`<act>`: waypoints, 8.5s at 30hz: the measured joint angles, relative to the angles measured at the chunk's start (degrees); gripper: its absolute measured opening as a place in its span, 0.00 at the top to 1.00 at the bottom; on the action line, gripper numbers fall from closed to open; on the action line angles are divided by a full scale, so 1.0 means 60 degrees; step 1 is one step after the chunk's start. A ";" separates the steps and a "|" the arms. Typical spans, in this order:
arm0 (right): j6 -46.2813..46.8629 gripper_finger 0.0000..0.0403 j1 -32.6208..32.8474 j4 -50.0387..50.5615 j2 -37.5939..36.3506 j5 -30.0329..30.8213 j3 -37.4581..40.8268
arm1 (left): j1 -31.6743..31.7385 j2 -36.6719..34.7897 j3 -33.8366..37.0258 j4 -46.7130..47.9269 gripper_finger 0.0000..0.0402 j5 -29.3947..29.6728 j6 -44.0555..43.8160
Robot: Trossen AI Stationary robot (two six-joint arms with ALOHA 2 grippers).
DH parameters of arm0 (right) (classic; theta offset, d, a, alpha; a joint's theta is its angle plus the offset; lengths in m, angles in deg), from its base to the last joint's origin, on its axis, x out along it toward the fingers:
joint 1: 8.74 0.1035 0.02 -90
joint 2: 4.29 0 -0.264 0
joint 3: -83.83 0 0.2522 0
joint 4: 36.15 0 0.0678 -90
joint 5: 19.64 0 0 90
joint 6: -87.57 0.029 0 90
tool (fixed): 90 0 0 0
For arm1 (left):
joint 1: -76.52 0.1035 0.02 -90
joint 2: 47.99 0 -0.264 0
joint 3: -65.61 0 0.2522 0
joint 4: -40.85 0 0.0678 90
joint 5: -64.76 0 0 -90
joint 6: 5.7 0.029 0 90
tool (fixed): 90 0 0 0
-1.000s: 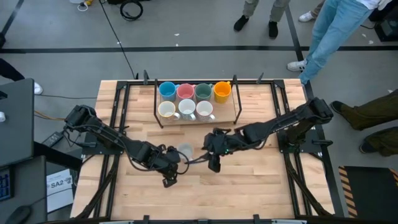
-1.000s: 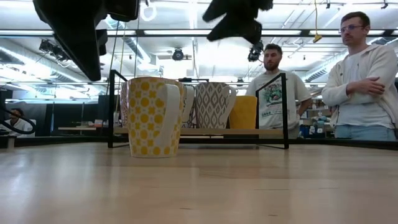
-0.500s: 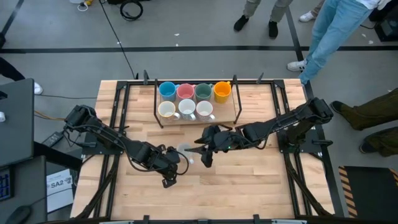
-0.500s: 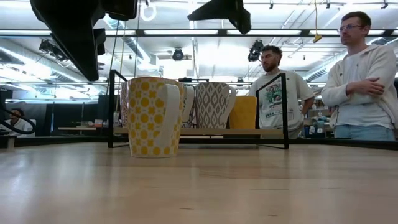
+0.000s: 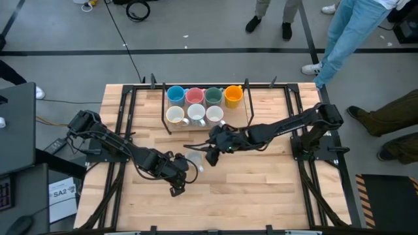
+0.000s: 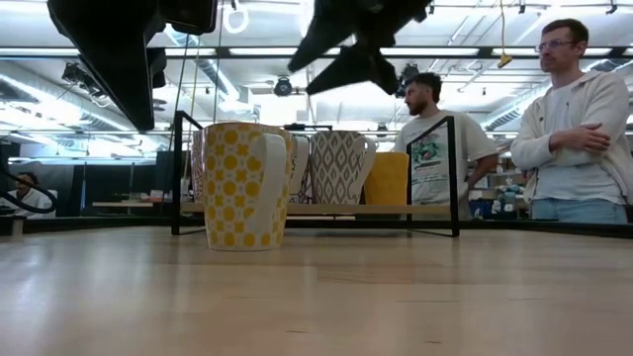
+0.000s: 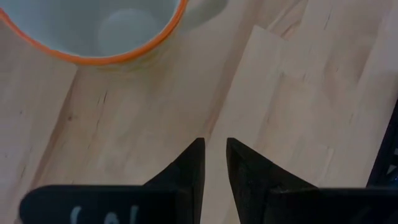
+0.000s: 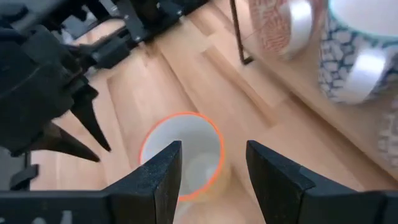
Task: Place coffee mugs
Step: Put the yellow patterned mug on the shelf, then return to Home Position
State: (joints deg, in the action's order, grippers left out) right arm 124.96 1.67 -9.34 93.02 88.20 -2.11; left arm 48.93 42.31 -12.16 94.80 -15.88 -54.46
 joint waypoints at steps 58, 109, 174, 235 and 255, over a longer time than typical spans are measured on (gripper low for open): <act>-0.4405 0.60 -0.0714 0.4625 0.3935 -0.1270 -0.4915 | -0.1665 0.0007 0.0000 0.0191 0.82 0.0001 -0.0344; -0.4915 0.96 -0.2069 0.9304 -0.0267 -0.2494 -0.4903 | -0.1663 0.0008 0.0000 -0.0523 0.82 0.0949 -0.0344; -0.8442 0.89 -0.6240 0.7915 0.0468 -0.3248 -0.2860 | -0.1639 0.0010 0.0000 -0.0676 0.82 0.1012 -0.0341; -0.7196 0.63 -0.4013 0.7792 -0.4609 -0.3263 -0.3352 | 0.2437 -0.0185 -0.2311 -0.3929 0.82 0.1349 0.8255; -0.5670 0.63 -0.3617 0.5216 -1.0665 -0.3128 0.2460 | 0.3372 -0.7463 0.1158 -0.2811 0.82 0.1923 0.7721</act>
State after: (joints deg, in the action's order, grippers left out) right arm 90.94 -20.03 21.95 29.03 69.44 12.65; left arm 69.16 -2.47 -5.21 77.93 -4.35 -8.14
